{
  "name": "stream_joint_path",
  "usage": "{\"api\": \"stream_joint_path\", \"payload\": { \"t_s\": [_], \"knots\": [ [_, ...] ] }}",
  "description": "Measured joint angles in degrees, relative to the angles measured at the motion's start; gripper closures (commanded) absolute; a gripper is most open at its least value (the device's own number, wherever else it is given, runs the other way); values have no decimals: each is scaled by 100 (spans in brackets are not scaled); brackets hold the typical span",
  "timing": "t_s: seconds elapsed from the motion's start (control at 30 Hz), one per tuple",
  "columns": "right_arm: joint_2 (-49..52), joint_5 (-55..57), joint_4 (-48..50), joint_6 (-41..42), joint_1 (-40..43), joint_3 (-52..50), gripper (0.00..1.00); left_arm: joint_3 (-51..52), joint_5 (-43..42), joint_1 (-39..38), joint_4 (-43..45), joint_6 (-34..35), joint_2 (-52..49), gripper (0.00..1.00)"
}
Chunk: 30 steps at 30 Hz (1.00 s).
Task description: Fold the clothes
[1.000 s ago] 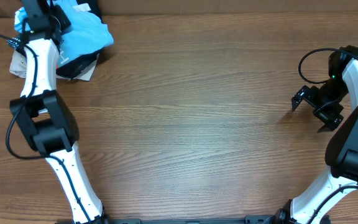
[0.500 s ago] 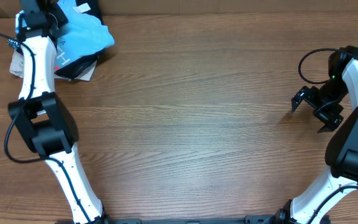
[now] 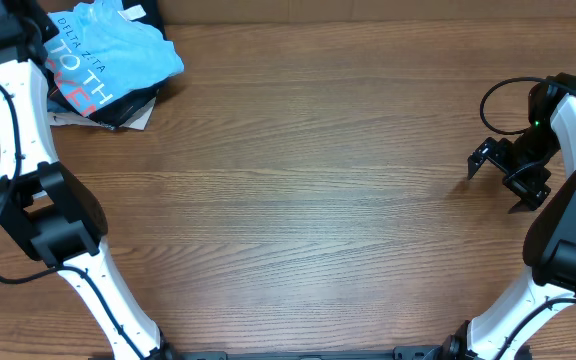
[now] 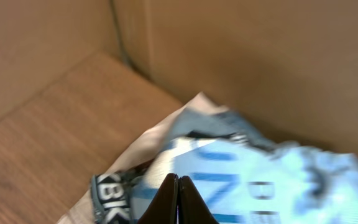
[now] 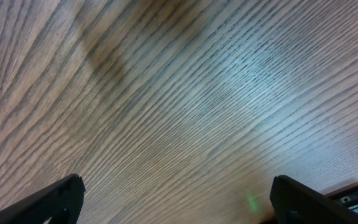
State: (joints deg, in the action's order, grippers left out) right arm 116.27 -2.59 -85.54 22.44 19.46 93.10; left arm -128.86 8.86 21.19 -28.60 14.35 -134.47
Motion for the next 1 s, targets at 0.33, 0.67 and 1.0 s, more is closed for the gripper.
{"api": "stream_joint_path", "payload": {
  "t_s": [0.33,0.67,1.0],
  "knots": [
    [0,0,-7,2,0,0,0,2,42,44,-243,0,-809,96],
    [0,0,2,0,0,0,0,-470,31,-9,-313,4,-592,96],
    [0,0,9,0,0,0,0,-785,17,-490,-455,7,98,96]
  ]
}}
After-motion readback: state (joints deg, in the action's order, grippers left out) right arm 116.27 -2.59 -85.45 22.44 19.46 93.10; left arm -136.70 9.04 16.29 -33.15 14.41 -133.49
